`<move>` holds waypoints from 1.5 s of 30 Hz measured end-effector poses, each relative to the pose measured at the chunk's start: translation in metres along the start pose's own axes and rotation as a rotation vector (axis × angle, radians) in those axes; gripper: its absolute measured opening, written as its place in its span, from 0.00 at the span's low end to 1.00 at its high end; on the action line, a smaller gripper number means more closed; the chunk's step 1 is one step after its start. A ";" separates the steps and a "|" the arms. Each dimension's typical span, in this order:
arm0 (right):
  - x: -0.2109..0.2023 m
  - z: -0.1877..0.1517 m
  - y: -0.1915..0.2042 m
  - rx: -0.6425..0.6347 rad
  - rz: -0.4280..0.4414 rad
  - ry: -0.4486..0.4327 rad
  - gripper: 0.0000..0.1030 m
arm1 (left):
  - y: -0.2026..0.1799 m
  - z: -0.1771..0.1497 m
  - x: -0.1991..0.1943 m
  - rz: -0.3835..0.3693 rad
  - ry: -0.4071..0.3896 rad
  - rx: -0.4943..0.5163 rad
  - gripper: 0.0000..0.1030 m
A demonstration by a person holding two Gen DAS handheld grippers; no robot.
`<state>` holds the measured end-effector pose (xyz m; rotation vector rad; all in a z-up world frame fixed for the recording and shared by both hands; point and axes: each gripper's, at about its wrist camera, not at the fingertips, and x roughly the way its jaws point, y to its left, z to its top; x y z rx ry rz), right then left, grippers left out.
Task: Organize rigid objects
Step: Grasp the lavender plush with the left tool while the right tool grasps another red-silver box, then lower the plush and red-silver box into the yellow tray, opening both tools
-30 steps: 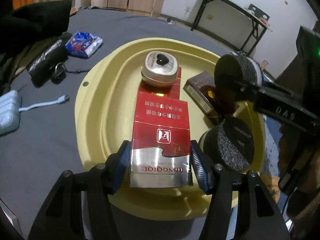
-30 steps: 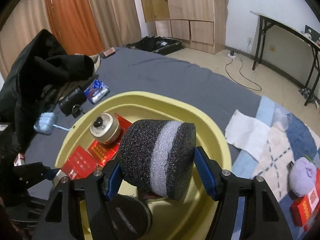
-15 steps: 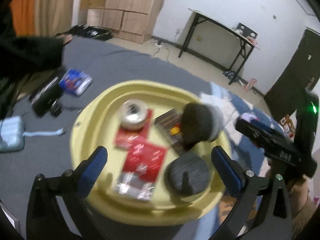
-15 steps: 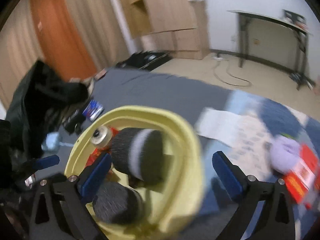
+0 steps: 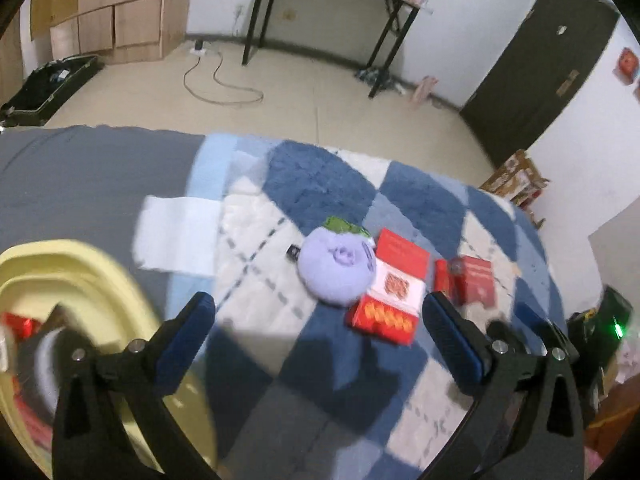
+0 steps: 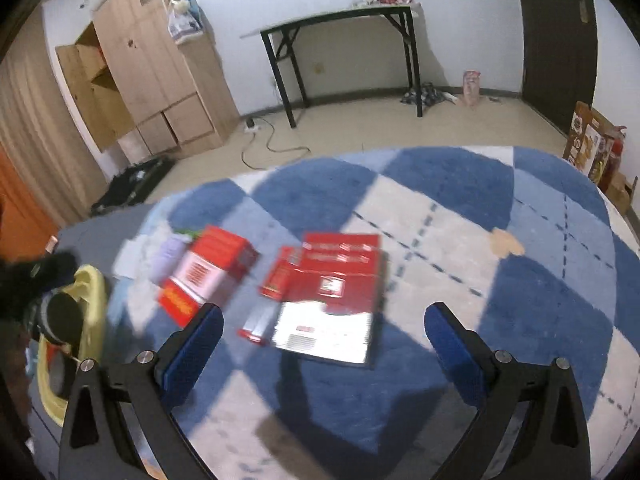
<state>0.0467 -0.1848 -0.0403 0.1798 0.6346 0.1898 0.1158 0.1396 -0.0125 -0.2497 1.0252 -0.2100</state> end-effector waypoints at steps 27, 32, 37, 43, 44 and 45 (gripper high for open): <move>0.000 -0.001 -0.017 -0.054 0.079 -0.060 0.58 | -0.031 -0.011 -0.038 -0.004 -0.066 0.078 0.51; -0.045 0.013 0.025 -0.157 0.184 -0.126 0.58 | -0.008 -0.041 -0.145 0.025 -0.207 0.042 0.51; -0.095 0.009 0.092 -0.291 0.346 -0.188 0.57 | 0.056 -0.093 -0.232 0.100 -0.295 -0.104 0.51; -0.103 -0.027 0.177 -0.462 0.483 -0.083 0.57 | 0.120 -0.131 -0.240 0.212 -0.247 -0.222 0.51; -0.099 -0.033 0.185 -0.477 0.488 -0.062 0.57 | 0.129 -0.133 -0.234 0.235 -0.236 -0.229 0.51; -0.094 -0.038 0.193 -0.491 0.495 -0.040 0.57 | 0.137 -0.134 -0.224 0.259 -0.214 -0.239 0.51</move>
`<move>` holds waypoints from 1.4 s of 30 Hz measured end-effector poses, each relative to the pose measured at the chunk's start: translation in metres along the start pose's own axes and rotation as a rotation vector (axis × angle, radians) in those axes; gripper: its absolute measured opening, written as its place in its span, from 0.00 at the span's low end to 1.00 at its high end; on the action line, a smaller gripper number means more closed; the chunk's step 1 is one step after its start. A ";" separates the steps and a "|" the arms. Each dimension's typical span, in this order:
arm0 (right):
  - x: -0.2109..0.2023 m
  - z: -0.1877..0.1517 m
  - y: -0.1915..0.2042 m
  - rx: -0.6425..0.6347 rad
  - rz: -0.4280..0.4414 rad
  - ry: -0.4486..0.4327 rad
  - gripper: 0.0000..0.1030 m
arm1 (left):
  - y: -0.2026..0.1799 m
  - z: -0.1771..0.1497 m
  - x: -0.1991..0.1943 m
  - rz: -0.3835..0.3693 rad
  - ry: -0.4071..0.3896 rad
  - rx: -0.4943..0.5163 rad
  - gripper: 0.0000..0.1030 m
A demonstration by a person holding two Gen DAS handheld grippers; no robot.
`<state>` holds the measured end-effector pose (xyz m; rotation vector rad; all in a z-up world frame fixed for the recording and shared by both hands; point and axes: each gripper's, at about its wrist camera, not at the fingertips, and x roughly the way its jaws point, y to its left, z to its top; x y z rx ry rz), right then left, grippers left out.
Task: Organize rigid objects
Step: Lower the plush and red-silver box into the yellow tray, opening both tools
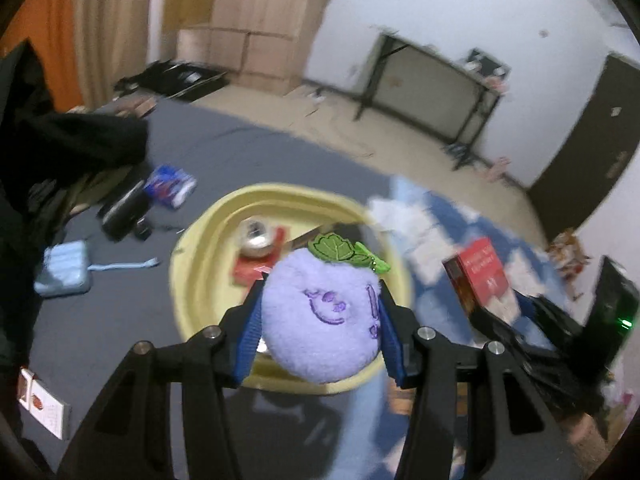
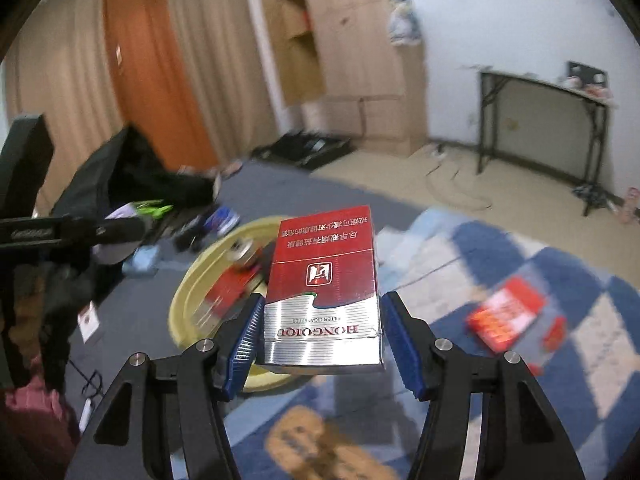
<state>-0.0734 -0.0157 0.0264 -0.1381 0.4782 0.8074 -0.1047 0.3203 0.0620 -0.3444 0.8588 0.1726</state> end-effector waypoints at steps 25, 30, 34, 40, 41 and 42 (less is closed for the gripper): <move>0.194 0.012 0.029 0.017 0.014 0.240 0.57 | 0.081 0.000 0.125 0.024 0.118 -0.158 0.57; 0.191 0.012 0.034 0.013 0.006 0.229 0.79 | 0.080 -0.005 0.113 -0.006 0.089 -0.168 0.91; 0.179 0.010 0.036 0.029 0.020 0.187 0.93 | 0.077 0.000 0.100 -0.005 0.048 -0.183 1.00; 0.116 0.000 -0.009 0.183 -0.062 0.056 1.00 | 0.016 0.022 0.090 -0.033 0.050 -0.057 1.00; 0.102 -0.005 -0.023 0.205 -0.105 0.036 1.00 | -0.002 0.025 0.089 -0.058 0.046 -0.020 1.00; 0.089 -0.010 -0.038 0.224 -0.154 0.023 1.00 | -0.028 0.029 0.090 -0.095 0.047 0.035 1.00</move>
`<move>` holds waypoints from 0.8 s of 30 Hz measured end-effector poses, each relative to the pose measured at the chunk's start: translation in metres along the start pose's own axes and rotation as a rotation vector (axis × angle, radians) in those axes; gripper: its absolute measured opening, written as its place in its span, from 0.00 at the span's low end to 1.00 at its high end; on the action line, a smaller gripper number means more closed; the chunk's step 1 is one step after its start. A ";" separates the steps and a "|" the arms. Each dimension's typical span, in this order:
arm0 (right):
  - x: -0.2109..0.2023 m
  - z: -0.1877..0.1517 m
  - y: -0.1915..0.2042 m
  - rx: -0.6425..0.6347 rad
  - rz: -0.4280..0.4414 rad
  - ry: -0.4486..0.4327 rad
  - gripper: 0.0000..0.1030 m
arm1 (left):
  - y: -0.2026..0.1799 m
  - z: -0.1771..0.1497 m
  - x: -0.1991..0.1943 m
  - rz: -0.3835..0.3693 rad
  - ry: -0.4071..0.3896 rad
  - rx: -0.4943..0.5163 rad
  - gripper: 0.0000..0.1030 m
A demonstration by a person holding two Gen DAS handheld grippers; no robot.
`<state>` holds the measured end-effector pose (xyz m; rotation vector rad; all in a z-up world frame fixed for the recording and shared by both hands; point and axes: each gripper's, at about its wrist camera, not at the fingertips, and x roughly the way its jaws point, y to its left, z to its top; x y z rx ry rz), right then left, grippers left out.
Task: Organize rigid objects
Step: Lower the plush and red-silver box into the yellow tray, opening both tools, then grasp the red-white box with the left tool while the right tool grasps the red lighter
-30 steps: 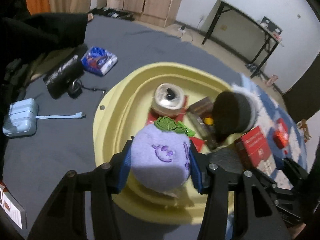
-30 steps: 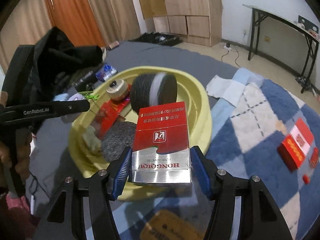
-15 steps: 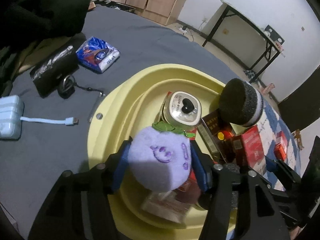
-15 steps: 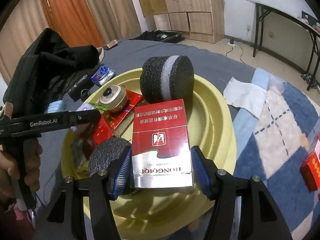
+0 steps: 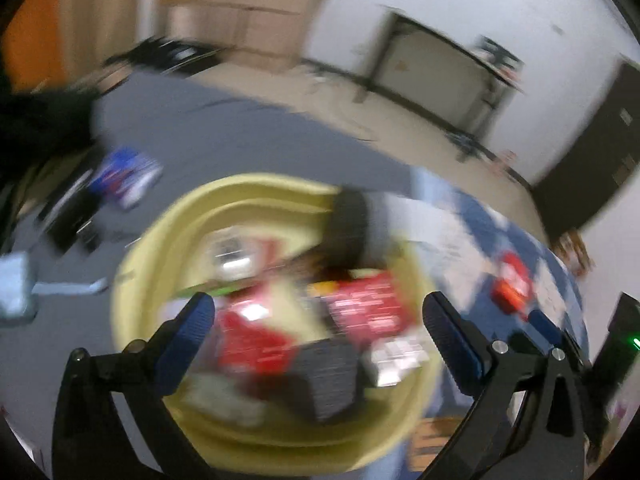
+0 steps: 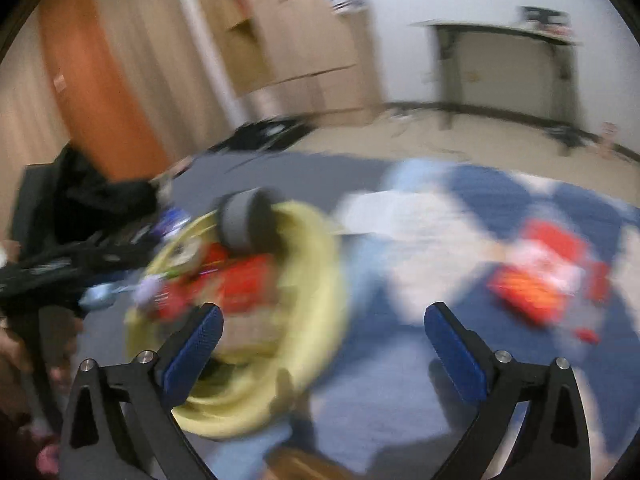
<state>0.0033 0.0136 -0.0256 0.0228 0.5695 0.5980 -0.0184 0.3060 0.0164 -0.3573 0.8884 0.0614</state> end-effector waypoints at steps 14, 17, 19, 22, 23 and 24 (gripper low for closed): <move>-0.044 -0.025 -0.182 0.244 -0.328 -0.003 1.00 | -0.215 -0.006 0.133 -0.276 0.208 0.497 1.00; -0.038 -0.022 -0.191 0.226 -0.324 0.015 0.99 | -0.224 -0.015 0.148 -0.281 0.227 0.537 1.00; -0.040 -0.019 -0.199 0.239 -0.329 0.006 0.99 | -0.232 -0.020 0.157 -0.256 0.221 0.582 1.00; -0.039 -0.016 -0.206 0.272 -0.303 0.005 0.99 | -0.232 -0.023 0.169 -0.229 0.203 0.574 0.78; -0.037 -0.015 -0.206 0.280 -0.291 0.010 0.97 | -0.229 -0.021 0.174 -0.233 0.213 0.549 0.56; -0.034 -0.014 -0.204 0.281 -0.281 0.012 0.97 | -0.225 -0.021 0.177 -0.247 0.225 0.520 0.57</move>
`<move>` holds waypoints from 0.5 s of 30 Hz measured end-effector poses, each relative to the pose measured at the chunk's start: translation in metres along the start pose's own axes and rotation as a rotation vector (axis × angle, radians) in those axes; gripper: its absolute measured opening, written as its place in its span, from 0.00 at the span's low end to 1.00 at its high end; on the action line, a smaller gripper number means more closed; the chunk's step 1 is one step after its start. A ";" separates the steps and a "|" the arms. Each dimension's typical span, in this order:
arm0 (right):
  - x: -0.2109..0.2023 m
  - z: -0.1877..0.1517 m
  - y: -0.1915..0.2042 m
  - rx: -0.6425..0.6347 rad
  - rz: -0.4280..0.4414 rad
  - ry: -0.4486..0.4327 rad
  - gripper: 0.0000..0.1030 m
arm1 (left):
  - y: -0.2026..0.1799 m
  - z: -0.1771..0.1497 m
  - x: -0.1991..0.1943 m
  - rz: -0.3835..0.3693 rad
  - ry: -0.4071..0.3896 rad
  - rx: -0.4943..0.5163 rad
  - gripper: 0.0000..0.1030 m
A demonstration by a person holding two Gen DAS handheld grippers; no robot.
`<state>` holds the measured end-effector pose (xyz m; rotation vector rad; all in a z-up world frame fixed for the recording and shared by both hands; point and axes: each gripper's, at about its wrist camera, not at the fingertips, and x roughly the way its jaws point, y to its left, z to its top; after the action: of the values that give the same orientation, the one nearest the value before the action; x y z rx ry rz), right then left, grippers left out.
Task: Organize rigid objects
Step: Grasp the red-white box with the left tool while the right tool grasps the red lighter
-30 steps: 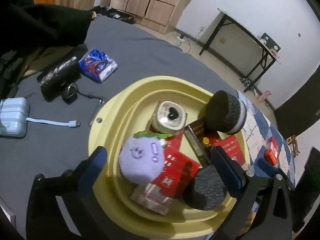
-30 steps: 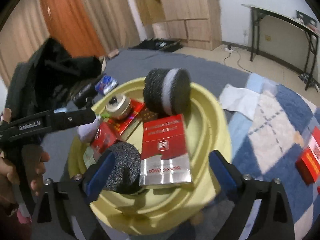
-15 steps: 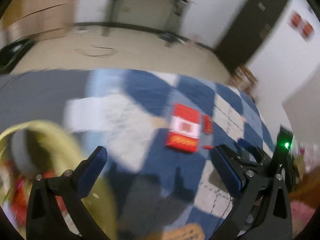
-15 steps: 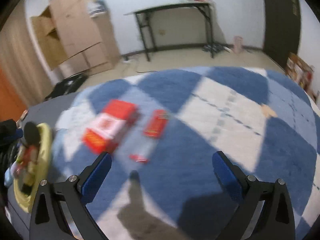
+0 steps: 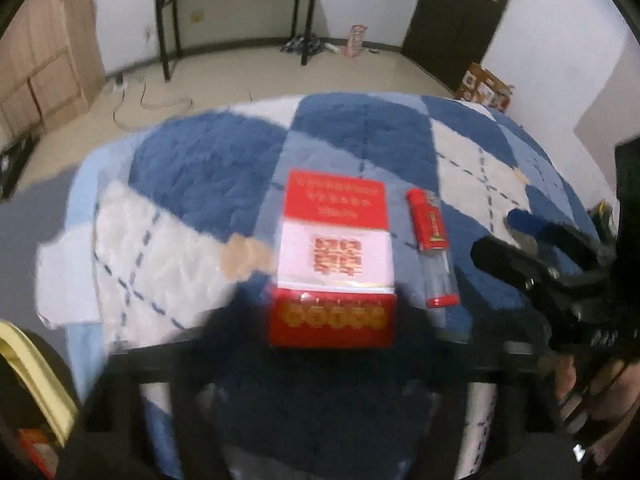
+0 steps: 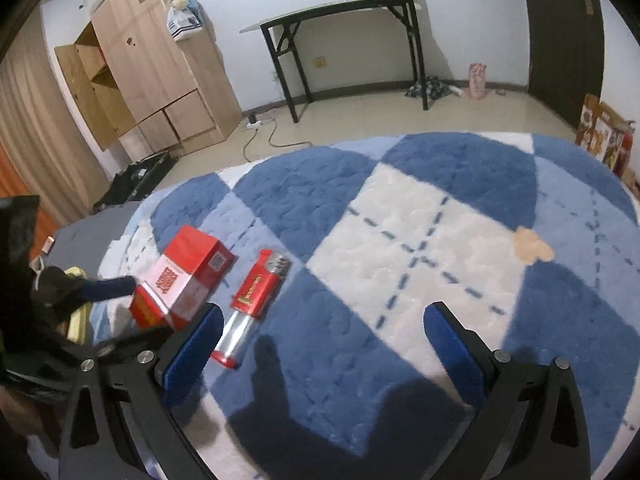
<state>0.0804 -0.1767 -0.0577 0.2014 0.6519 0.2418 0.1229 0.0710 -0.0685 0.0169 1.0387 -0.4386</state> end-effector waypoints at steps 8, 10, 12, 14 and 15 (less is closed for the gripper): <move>0.030 0.003 0.033 -0.055 -0.031 0.032 0.73 | 0.021 -0.017 -0.034 0.069 -0.061 -0.103 0.56; 0.039 0.001 0.046 -0.126 -0.082 0.025 0.61 | 0.023 -0.023 -0.059 0.095 -0.094 -0.104 0.56; 0.041 -0.004 0.057 -0.194 -0.124 -0.009 0.47 | 0.025 -0.031 -0.086 0.112 -0.134 -0.106 0.56; 0.036 -0.007 0.063 -0.222 -0.104 -0.025 0.21 | 0.031 -0.047 -0.121 0.118 -0.192 -0.141 0.56; 0.030 -0.009 0.067 -0.248 -0.098 -0.034 0.21 | 0.036 -0.056 -0.141 0.121 -0.222 -0.166 0.56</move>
<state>0.0875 -0.1034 -0.0646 -0.0642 0.5905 0.2222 0.0289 0.1646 0.0130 -0.1136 0.8475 -0.2370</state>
